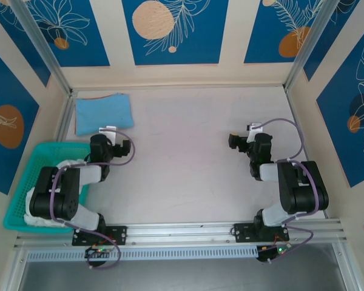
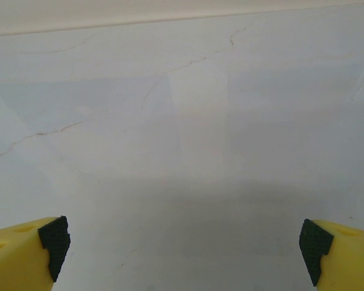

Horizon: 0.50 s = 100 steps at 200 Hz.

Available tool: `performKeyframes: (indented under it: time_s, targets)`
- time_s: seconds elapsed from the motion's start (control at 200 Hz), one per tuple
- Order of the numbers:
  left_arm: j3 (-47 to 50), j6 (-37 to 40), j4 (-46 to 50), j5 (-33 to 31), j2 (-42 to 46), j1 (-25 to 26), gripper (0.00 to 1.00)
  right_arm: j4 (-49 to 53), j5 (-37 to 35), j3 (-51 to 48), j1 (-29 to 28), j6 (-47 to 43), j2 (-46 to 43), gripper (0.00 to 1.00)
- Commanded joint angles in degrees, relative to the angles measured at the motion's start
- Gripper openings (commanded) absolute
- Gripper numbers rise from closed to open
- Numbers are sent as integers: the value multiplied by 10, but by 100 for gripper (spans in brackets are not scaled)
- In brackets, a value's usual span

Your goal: Fold and stack the t-shirts

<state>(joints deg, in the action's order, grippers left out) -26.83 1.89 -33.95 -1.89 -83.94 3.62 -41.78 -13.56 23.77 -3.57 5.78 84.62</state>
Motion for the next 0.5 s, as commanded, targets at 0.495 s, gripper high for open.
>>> performKeyframes:
  time_s: [0.495]
  targets:
    - [-154, -381, 247, 135, 240, 45, 100, 331, 118, 25, -86, 301, -411, 99]
